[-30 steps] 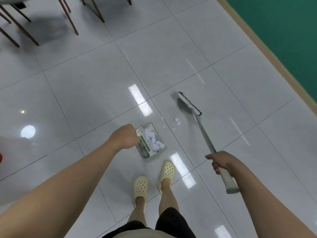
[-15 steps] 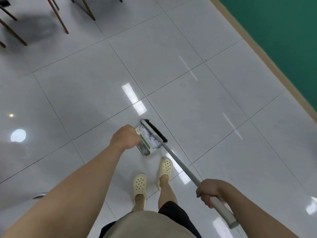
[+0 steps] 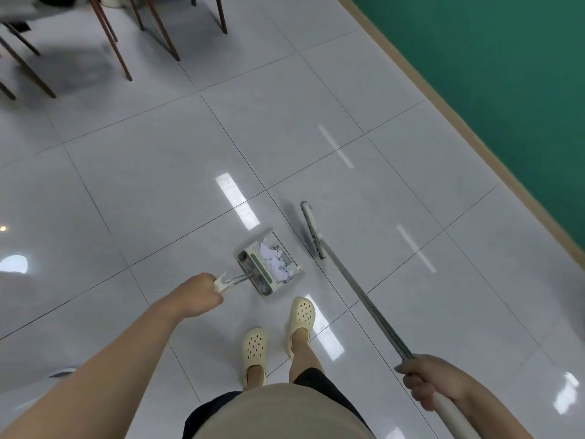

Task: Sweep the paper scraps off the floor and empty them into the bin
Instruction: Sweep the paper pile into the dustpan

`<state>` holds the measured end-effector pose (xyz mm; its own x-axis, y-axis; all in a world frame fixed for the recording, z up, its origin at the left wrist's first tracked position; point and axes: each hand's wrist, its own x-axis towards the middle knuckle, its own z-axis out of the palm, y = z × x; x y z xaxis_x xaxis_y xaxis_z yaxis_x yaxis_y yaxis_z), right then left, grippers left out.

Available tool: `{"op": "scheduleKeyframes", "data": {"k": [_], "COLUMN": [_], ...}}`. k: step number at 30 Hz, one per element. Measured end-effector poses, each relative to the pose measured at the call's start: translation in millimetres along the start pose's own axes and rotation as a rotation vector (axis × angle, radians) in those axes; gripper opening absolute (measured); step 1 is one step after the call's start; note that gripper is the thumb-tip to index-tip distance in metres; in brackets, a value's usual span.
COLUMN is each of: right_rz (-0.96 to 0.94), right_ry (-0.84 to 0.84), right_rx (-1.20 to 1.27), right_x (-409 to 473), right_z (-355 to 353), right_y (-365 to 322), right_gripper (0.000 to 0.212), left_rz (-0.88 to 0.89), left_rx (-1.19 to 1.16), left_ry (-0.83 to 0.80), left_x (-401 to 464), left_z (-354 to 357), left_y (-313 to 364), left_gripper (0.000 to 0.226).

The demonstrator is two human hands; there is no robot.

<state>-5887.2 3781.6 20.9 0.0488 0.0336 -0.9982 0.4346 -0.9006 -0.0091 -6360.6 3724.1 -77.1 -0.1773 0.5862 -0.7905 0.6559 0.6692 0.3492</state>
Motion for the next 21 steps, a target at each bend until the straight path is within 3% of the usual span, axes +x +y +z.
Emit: {"op": "scheduleKeyframes", "data": {"k": [4, 7, 12, 17, 21], "right_rz": [0.011, -0.005, -0.055, 0.001, -0.018], "right_ry": [0.020, 0.042, 0.062, -0.120, -0.319], "right_rx": [0.290, 0.333, 0.390, 0.707, 1.021], "right_x": [-0.9, 3.6, 15.6, -1.5, -13.6], "right_z": [20.7, 39.8, 79.8, 66.8, 40.9], "right_y": [8.2, 13.1, 14.9, 25.2, 57.2], "right_gripper": [0.034, 0.029, 0.014, 0.026, 0.031], "left_rz": [-0.016, -0.149, -0.232, -0.168, -0.116], "left_rx": [-0.242, -0.387, -0.586, -0.771, -0.801], "left_ry": [0.000, 0.018, 0.197, 0.200, 0.187], "left_x": [-33.9, -52.4, -67.7, -84.8, -97.9], "left_z": [25.4, 55.6, 91.3, 124.0, 141.0], "left_y": [-43.8, -72.6, -63.7, -42.3, -8.2], "left_gripper": [0.026, 0.016, 0.034, 0.048, 0.044]}}
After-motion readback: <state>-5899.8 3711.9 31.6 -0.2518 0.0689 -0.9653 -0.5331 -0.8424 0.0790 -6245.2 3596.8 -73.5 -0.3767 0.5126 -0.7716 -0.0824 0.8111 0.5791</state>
